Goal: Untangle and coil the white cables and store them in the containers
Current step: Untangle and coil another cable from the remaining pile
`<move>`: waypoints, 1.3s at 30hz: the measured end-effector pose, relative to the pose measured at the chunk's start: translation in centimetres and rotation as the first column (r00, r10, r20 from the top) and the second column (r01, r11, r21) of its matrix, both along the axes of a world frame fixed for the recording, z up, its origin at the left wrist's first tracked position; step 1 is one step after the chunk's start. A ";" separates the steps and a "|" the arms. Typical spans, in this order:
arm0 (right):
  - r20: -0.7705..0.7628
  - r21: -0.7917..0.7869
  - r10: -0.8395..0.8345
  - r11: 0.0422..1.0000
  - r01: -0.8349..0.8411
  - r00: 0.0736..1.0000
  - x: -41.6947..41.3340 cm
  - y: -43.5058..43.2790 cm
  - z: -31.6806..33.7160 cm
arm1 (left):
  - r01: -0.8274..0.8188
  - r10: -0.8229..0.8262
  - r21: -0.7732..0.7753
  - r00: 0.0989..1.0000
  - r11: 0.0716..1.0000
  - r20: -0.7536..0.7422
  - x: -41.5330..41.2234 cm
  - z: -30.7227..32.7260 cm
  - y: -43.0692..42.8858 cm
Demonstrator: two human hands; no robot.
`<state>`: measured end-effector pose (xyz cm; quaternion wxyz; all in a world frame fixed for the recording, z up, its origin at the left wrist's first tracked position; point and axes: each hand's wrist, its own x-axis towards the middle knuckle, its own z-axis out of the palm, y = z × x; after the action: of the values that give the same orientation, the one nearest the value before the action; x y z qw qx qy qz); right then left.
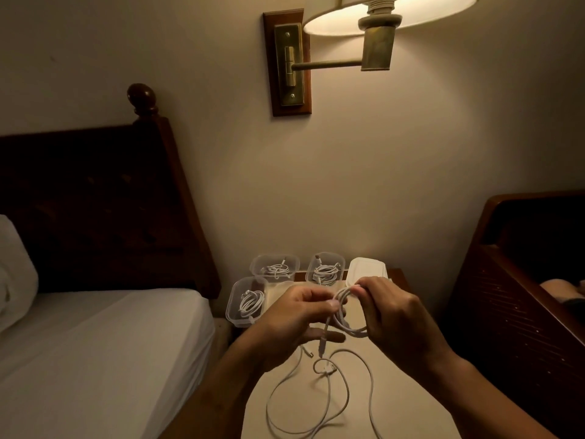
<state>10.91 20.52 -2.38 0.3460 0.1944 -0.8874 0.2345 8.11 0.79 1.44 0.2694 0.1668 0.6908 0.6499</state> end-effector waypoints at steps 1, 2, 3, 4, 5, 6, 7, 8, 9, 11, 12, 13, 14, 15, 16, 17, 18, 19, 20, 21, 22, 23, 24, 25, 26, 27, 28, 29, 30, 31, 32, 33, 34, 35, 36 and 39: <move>-0.018 0.000 -0.012 1.000 0.012 1.000 0.0 0.1 -0.1 | 0.006 -0.012 -0.092 0.998 0.996 -0.065 0.1 -0.1 -0.3; -0.035 0.000 -0.025 1.000 0.025 0.999 0.1 0.2 -0.1 | -0.005 -0.022 -0.196 0.991 0.981 -0.135 0.1 -0.2 -0.4; -0.051 0.005 -0.035 0.999 0.035 0.998 0.0 0.3 -0.2 | -0.038 -0.017 -0.278 0.981 0.960 -0.193 0.1 -0.2 -0.5; -0.065 0.021 -0.040 0.999 0.042 0.997 0.0 0.5 -0.2 | -0.085 0.012 -0.319 0.974 0.944 -0.225 0.1 -0.2 -0.6; -0.077 0.049 -0.040 0.998 0.044 0.996 0.0 0.6 -0.3 | -0.125 0.047 -0.329 0.971 0.936 -0.235 0.0 0.0 -0.7; -0.087 0.087 -0.038 0.995 0.046 0.996 0.0 0.6 -0.4 | -0.143 0.071 -0.323 0.972 0.936 -0.224 -0.2 0.5 -1.0; -0.099 0.127 -0.037 0.991 0.049 0.994 0.1 0.5 -0.6 | -0.140 0.079 -0.318 0.977 0.938 -0.196 -0.3 1.0 -1.3; -0.111 0.165 -0.040 0.985 0.058 0.993 0.1 0.4 -0.7 | -0.131 0.085 -0.309 0.984 0.942 -0.158 -0.6 1.6 -1.7; -0.126 0.193 -0.047 0.979 0.071 0.991 0.2 0.3 -0.7 | -0.130 0.103 -0.279 0.989 0.952 -0.110 -0.7 2.1 -2.0; -0.157 0.207 -0.075 0.972 0.107 0.985 0.2 0.1 -0.5 | -0.176 0.181 -0.141 0.983 0.974 0.023 -0.6 2.3 -2.0; -0.172 0.197 -0.094 0.972 0.128 0.981 0.1 0.0 -0.4 | -0.225 0.229 -0.057 0.970 0.973 0.084 -0.3 2.0 -1.5; -0.181 0.177 -0.115 0.973 0.147 0.977 0.0 -0.2 -0.2 | -0.286 0.282 0.019 0.952 0.958 0.121 0.2 1.6 -0.8; -0.179 0.151 -0.133 0.975 0.161 0.975 -0.1 -0.4 -0.1 | -0.357 0.346 0.081 0.930 0.931 0.127 0.7 1.0 0.1; -0.169 0.126 -0.145 0.978 0.167 0.975 -0.1 -0.8 0.1 | -0.431 0.420 0.133 0.902 0.893 0.105 1.2 0.4 1.0; -0.154 0.102 -0.149 0.981 0.166 0.977 -0.1 -1.2 0.2 | -0.503 0.501 0.182 0.864 0.845 0.060 1.6 -0.3 1.8; -0.133 0.075 -0.146 0.985 0.157 0.980 -0.1 -1.5 0.3 | -0.563 0.578 0.227 0.816 0.794 0.001 2.0 -0.8 2.6; -0.105 0.043 -0.138 0.989 0.143 0.985 -0.1 -1.8 0.5 | -0.607 0.643 0.271 0.763 0.747 -0.067 2.2 -1.3 3.1; -0.074 0.005 -0.128 0.992 0.128 0.989 0.0 -2.0 0.7 | -0.626 0.686 0.308 0.713 0.716 -0.145 2.3 -1.7 3.5; -0.047 -0.036 -0.116 0.993 0.114 0.992 0.0 -2.1 0.9 | -0.626 0.702 0.328 0.674 0.708 -0.229 2.3 -2.2 3.7; -0.026 -0.079 -0.105 0.992 0.103 0.994 0.1 -2.3 1.1 | -0.614 0.699 0.334 0.646 0.715 -0.307 2.4 -2.4 3.8; -0.013 -0.120 -0.096 0.988 0.094 0.995 0.2 -2.4 1.3 | -0.603 0.692 0.339 0.626 0.722 -0.359 2.4 -2.7 3.9; -0.007 -0.154 -0.089 0.984 0.087 0.996 0.2 -2.5 1.5 | -0.596 0.690 0.349 0.613 0.723 -0.384 2.4 -2.8 3.8; -0.005 -0.181 -0.084 0.980 0.082 0.996 0.3 -2.6 1.6 | -0.594 0.695 0.361 0.604 0.719 -0.391 2.3 -2.9 3.7; -0.006 -0.202 -0.081 0.976 0.078 0.997 0.5 -2.8 1.8 | -0.591 0.699 0.375 0.599 0.715 -0.390 2.1 -2.9 3.6; -0.011 -0.222 -0.077 0.972 0.073 0.997 0.6 -3.0 1.9 | -0.580 0.699 0.390 0.599 0.715 -0.391 1.9 -2.8 3.4; -0.017 -0.245 -0.070 0.967 0.064 0.997 0.8 -3.2 2.1 | -0.556 0.689 0.408 0.610 0.724 -0.392 1.9 -2.6 3.3; -0.020 -0.273 -0.059 0.961 0.052 0.998 1.0 -3.4 2.3 | -0.526 0.672 0.424 0.633 0.738 -0.385 1.9 -2.4 3.2; -0.020 -0.302 -0.047 0.952 0.038 0.999 1.2 -3.6 2.4 | -0.497 0.651 0.429 0.656 0.754 -0.383 2.0 -2.2 3.2; -0.022 -0.329 -0.037 0.944 0.028 0.999 1.4 -3.8 2.5 | -0.483 0.637 0.427 0.669 0.764 -0.383 2.2 -2.0 3.1; -0.023 -0.352 -0.031 0.936 0.021 0.999 1.4 -4.0 2.4 | -0.478 0.629 0.421 0.677 0.771 -0.383 2.4 -1.7 3.0; -0.020 -0.374 -0.028 0.927 0.018 0.999 1.4 -4.1 2.4 | -0.475 0.625 0.422 0.688 0.772 -0.370 2.4 -1.6 2.9; -0.014 -0.396 -0.026 0.918 0.019 1.000 1.4 -4.1 2.3 | -0.461 0.612 0.430 0.717 0.776 -0.335 2.3 -1.5 2.8; -0.005 -0.421 -0.022 0.907 0.018 1.000 1.3 -4.1 2.2 | -0.440 0.583 0.434 0.760 0.786 -0.286 2.1 -1.4 2.7; 0.006 -0.450 -0.014 0.893 0.015 1.000 1.2 -4.0 2.0 | -0.415 0.539 0.416 0.806 0.809 -0.244 1.8 -1.4 2.5; 0.021 -0.478 0.001 0.878 0.009 1.000 1.1 -4.0 1.9 | -0.386 0.485 0.375 0.846 0.843 -0.222 1.6 -1.5 2.4; 0.065 -0.548 0.047 0.836 -0.004 0.997 1.1 -4.2 1.9 | -0.264 0.322 0.225 0.906 0.938 -0.276 1.4 -2.1 2.4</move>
<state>11.98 16.30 -0.49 0.3501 0.0903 -0.7930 0.4903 9.49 3.19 -0.62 0.0406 0.1842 0.6791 0.7094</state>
